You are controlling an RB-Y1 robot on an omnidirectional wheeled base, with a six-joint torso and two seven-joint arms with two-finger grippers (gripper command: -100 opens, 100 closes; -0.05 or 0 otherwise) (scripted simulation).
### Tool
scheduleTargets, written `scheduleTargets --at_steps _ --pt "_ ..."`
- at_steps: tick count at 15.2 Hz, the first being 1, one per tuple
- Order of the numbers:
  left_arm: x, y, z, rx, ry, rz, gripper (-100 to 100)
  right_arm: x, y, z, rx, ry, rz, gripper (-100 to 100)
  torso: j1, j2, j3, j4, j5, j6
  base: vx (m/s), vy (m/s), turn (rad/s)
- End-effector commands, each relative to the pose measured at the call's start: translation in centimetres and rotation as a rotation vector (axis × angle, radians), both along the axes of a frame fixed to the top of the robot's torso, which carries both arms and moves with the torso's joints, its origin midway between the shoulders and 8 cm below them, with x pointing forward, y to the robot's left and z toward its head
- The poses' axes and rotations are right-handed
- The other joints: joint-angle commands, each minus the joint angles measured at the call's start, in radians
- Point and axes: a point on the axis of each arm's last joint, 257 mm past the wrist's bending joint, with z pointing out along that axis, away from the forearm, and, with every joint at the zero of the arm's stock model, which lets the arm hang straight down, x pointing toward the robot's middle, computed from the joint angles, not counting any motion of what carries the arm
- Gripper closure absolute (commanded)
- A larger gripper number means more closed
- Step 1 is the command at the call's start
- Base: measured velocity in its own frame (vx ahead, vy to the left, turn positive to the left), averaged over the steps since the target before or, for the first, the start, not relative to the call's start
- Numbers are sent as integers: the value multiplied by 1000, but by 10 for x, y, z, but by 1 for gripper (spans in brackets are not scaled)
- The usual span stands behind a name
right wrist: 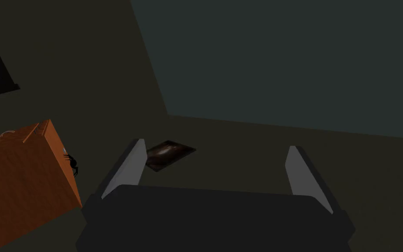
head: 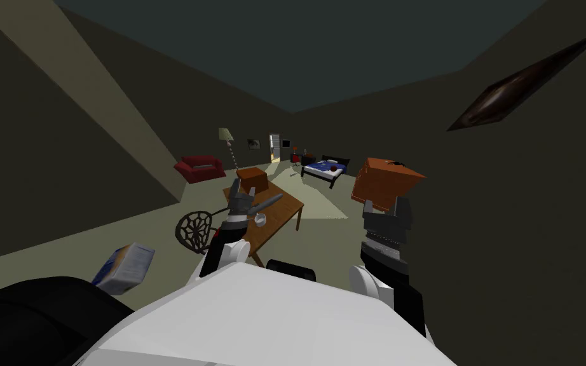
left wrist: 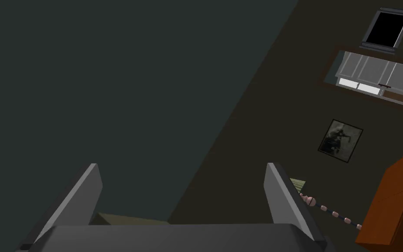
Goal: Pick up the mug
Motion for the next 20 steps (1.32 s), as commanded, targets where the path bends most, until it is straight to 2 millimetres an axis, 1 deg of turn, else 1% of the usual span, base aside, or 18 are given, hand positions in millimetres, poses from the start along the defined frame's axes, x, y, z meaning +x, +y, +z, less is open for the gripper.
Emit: scheduleTargets --at_steps 1,3,4,6,7,8,9,10,11,12,13,14,15,16,17,18,19,20 --pt "3 -1 -6 24 25 -15 -100 0 0 0 0 0 0 0 0 0 0 0 0 0 -17 -42 -35" --pt "10 0 -20 53 79 -33 -100 0 0 0 0 0 0 0 -4 2 1 0 -1 0 -37 -99 -61" --pt "10 0 -20 55 79 -34 -100 0 0 0 0 0 0 0 -6 2 1 0 -1 0 -30 -111 -32" --pt "18 5 -42 78 157 -47 -100 0 0 0 0 0 0 0 -7 2 1 0 -2 0 -13 -97 -49" --pt "18 5 -42 78 157 -47 -100 0 0 0 0 0 0 0 -7 2 1 0 -2 0 1 -75 -55" --pt "22 9 -56 85 203 -51 -100 0 0 0 0 0 0 0 -6 1 0 0 -1 0 13 -55 -57" --pt "22 9 -56 85 203 -51 -100 0 0 0 0 0 0 0 -5 0 0 0 -1 0 21 -40 -40" --pt "26 15 -71 90 254 -53 -100 0 0 0 0 0 0 0 -4 -1 0 0 -1 0 29 -43 -66" --pt "26 15 -71 90 254 -53 -100 0 0 0 0 0 0 0 -3 -1 -1 0 -1 0 28 -40 -54" --pt "30 22 -87 93 308 -52 -100 0 0 0 0 0 0 0 -3 -2 -1 0 -1 0 33 -43 -60" --pt "30 22 -87 93 308 -52 -100 0 0 0 0 0 0 0 -3 -2 -1 0 -1 0 33 -40 -49" --pt "33 30 -104 92 364 -50 -100 0 0 0 0 0 0 0 -3 -2 -1 -1 -1 0 39 -41 -68" --pt "33 30 -105 92 367 -50 -100 0 0 0 0 0 0 0 -3 -3 -1 -1 -1 0 36 -38 -58" --pt "34 40 -122 90 420 -45 -100 0 0 0 0 0 0 0 -3 -3 -1 -1 -1 0 39 -42 -78" --pt "35 40 -124 89 429 -45 -100 0 0 0 0 0 0 0 -3 -3 -2 -1 -1 0 39 -39 -61" --pt "35 50 -141 84 480 -38 -100 0 0 0 0 0 0 0 -3 -3 -2 -1 -1 0 44 -37 -79" --pt "36 50 -144 83 493 -38 -100 0 0 0 0 0 0 0 -2 -3 -2 -1 -1 0 43 -33 -63" --pt "35 61 -161 75 546 -29 -100 0 0 0 0 0 0 0 -2 -3 -2 -1 0 0 51 -35 -79"
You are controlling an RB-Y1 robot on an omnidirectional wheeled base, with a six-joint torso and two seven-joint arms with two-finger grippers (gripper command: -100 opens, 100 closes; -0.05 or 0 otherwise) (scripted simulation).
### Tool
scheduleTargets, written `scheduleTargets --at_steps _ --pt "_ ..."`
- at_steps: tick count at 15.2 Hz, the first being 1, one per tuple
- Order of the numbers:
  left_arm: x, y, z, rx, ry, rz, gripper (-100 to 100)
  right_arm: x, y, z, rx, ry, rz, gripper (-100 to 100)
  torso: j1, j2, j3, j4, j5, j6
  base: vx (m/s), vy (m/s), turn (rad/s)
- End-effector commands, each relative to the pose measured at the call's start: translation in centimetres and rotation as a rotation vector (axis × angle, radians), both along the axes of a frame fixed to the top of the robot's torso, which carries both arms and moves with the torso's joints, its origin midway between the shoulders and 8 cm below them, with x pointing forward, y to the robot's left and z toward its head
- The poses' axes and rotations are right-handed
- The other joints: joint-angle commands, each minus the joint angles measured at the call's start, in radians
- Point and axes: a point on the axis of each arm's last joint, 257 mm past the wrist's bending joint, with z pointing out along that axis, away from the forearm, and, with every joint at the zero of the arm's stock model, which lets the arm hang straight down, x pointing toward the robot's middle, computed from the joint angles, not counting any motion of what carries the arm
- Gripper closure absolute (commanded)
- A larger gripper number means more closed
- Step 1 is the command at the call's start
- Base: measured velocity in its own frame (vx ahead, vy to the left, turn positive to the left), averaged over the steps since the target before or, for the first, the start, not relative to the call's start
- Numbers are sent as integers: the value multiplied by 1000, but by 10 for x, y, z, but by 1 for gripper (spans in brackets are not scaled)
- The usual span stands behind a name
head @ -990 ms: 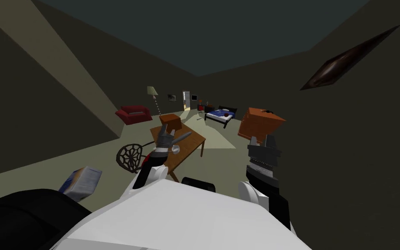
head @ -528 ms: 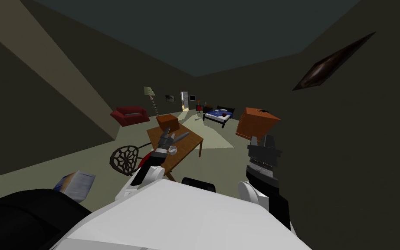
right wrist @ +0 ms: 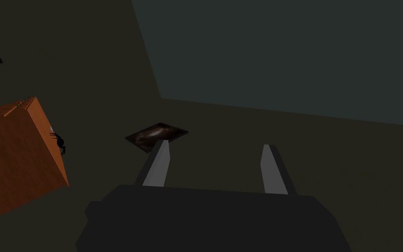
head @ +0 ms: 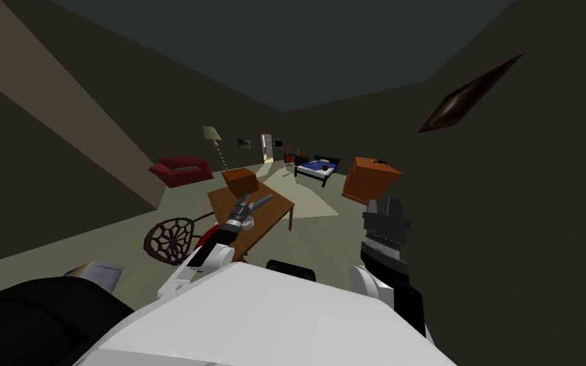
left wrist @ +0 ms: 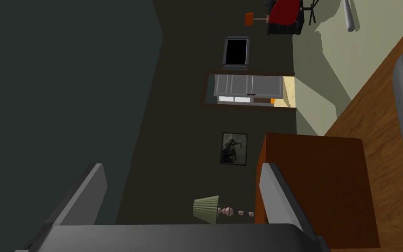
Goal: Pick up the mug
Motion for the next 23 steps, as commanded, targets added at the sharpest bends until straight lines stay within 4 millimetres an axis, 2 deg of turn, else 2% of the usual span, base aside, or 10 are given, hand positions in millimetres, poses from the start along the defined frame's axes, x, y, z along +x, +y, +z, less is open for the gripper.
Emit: scheduleTargets --at_steps 1,6,9,11,12,14,17,19,20,23 --pt "-1 10 -21 -4 66 11 -100 0 0 0 0 0 0 0 0 0 0 0 0 0 48 -28 -73" --pt "-11 49 -81 -30 254 64 -100 0 0 0 0 0 0 0 1 -1 -1 0 0 0 65 -28 -84" --pt "-18 63 -104 -44 329 86 -100 0 0 0 0 0 0 0 1 0 0 0 0 0 49 -25 -45" --pt "-19 64 -108 -47 347 88 -100 0 0 0 0 0 0 0 1 0 0 0 0 0 44 -13 -53" --pt "-27 78 -126 -61 402 111 -100 0 0 0 0 0 0 0 1 0 0 0 0 0 47 -14 -90" --pt "-28 78 -131 -63 419 112 -100 0 0 0 0 0 0 0 1 0 0 0 0 0 49 -10 -49" --pt "-50 106 -169 -101 545 164 -100 0 0 0 0 0 0 0 2 0 0 0 0 0 62 -10 -81" --pt "-51 106 -173 -103 562 165 -100 0 0 0 0 0 0 0 1 -2 -1 0 0 0 67 -14 -52" --pt "-64 120 -189 -124 614 192 -100 0 0 0 0 0 0 0 1 -1 -1 0 0 0 58 -12 -70" --pt "-81 133 -211 -152 695 222 -100 0 0 0 0 0 0 0 1 -2 -1 0 0 0 74 -6 -91"
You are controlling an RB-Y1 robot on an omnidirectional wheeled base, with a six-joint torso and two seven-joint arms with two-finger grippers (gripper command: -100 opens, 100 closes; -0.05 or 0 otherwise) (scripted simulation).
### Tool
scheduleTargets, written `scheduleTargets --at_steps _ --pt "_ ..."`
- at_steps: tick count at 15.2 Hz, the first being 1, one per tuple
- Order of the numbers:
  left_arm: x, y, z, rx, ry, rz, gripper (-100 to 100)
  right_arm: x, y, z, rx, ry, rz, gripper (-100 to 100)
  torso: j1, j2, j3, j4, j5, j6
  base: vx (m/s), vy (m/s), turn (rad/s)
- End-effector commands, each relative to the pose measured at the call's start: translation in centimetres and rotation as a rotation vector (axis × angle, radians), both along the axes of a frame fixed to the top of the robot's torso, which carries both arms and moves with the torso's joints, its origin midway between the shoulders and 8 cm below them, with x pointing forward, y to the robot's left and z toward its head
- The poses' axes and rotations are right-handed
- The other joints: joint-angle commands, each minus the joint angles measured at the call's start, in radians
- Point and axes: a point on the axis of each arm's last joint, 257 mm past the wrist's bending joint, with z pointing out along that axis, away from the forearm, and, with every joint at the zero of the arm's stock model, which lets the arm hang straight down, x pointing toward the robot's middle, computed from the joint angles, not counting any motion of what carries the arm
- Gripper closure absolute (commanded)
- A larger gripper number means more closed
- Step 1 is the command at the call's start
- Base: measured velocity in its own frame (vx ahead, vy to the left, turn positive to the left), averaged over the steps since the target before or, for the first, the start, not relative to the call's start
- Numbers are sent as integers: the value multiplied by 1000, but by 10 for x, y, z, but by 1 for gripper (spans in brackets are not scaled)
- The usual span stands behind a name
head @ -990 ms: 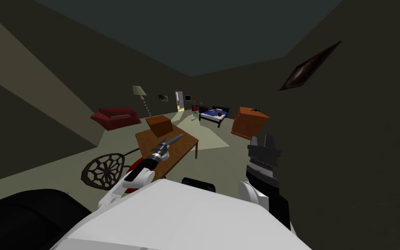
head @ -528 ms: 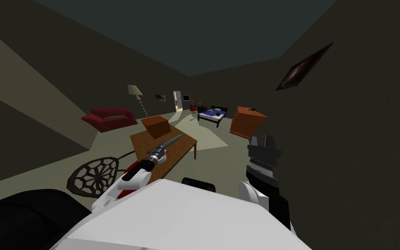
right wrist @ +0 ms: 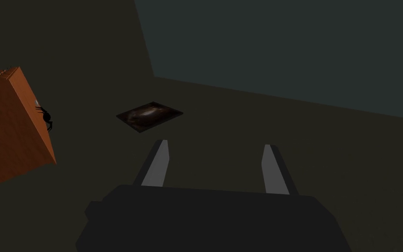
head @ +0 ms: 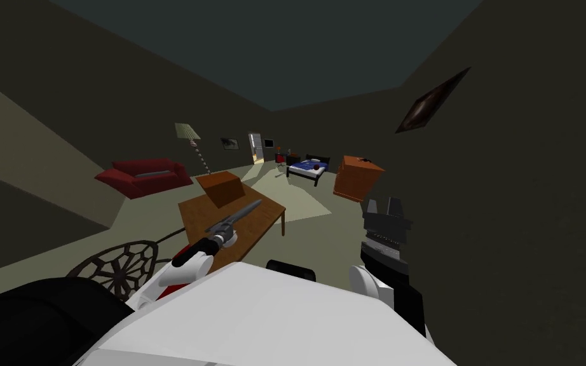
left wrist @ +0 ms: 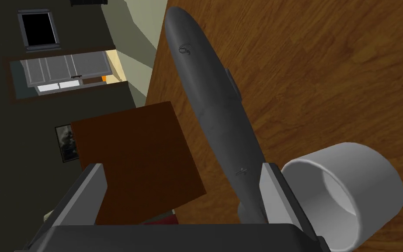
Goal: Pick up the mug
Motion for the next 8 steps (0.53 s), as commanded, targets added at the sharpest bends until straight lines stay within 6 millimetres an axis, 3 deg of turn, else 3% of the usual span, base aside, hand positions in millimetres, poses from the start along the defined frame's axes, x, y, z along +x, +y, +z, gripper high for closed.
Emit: scheduleTargets --at_steps 1,2,4,5,8 --pt "-9 7 -10 -14 42 14 -100 0 0 0 0 0 0 0 0 0 0 0 0 0 54 5 -20" --pt "-23 20 -24 -33 92 46 -100 0 0 0 0 0 0 0 0 1 0 0 0 0 58 -1 -72" --pt "-26 19 -28 -38 110 48 -100 0 0 0 0 0 0 0 0 1 1 0 0 0 53 -2 -54" --pt "-43 31 -42 -60 162 81 -100 0 0 0 0 0 0 0 0 2 1 0 0 0 52 -7 -76" --pt "-64 41 -60 -91 237 118 -100 0 0 0 0 0 0 0 0 1 1 0 0 0 67 -2 -90"
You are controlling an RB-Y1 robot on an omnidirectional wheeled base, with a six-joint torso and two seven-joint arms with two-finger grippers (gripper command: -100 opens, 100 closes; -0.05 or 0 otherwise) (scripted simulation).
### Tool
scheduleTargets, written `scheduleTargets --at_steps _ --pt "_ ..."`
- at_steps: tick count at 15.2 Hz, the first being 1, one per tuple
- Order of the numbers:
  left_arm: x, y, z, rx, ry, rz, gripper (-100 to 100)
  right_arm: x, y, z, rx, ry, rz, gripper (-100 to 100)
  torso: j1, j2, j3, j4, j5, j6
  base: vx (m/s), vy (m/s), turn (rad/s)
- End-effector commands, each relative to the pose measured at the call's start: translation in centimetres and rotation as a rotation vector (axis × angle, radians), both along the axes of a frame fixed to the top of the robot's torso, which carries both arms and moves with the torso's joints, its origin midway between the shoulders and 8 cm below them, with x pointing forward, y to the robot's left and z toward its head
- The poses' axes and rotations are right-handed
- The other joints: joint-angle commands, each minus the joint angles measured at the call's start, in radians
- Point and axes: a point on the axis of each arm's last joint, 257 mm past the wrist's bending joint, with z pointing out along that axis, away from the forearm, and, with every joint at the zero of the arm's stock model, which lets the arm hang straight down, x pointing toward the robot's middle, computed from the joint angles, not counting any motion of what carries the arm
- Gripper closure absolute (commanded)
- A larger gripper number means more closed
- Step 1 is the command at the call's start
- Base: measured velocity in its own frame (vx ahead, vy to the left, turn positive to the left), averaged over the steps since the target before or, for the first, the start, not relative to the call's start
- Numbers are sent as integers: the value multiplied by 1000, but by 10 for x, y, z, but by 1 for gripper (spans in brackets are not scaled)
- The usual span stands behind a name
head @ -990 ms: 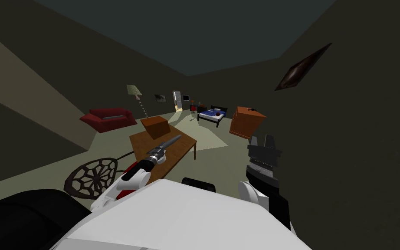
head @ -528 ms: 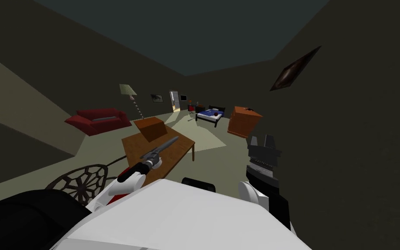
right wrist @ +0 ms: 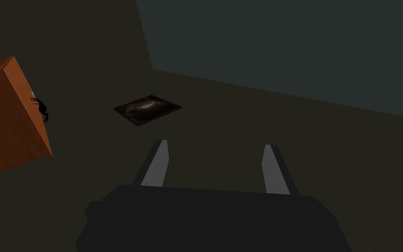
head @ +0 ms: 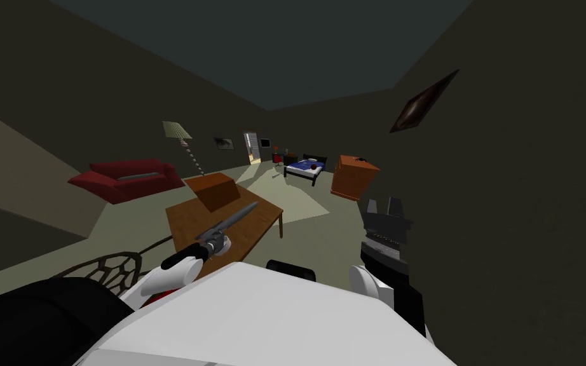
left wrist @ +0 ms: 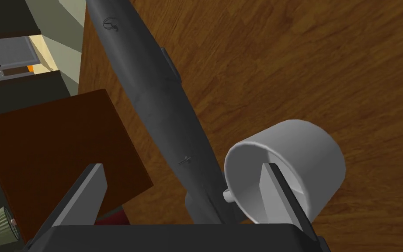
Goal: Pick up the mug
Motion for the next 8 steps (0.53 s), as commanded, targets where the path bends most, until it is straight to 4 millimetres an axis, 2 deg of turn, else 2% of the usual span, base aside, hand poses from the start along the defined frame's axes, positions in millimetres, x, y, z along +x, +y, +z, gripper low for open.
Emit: scheduleTargets --at_steps 1,2,3,4,6,7,8 --pt "-9 1 -10 -15 37 14 -100 0 0 0 0 0 0 0 0 0 0 0 0 0 56 7 -11" --pt "-25 11 -20 -36 78 49 -100 0 0 0 0 0 0 0 0 0 0 0 0 0 67 7 -68" --pt "-29 10 -24 -43 98 50 -100 0 0 0 0 0 0 0 0 0 0 0 0 0 70 2 -80" --pt "-45 19 -33 -64 134 85 -100 0 0 0 0 0 0 0 0 0 0 0 0 0 78 -5 -102" --pt "-50 17 -37 -73 158 87 -100 0 0 0 0 0 0 0 0 0 0 0 0 0 64 3 -48" --pt "-67 25 -46 -95 195 122 -100 0 0 0 0 0 0 0 0 0 0 0 0 0 58 3 -57" --pt "-71 24 -49 -103 214 123 -100 0 0 0 0 0 0 0 0 0 0 0 0 0 63 4 -72"
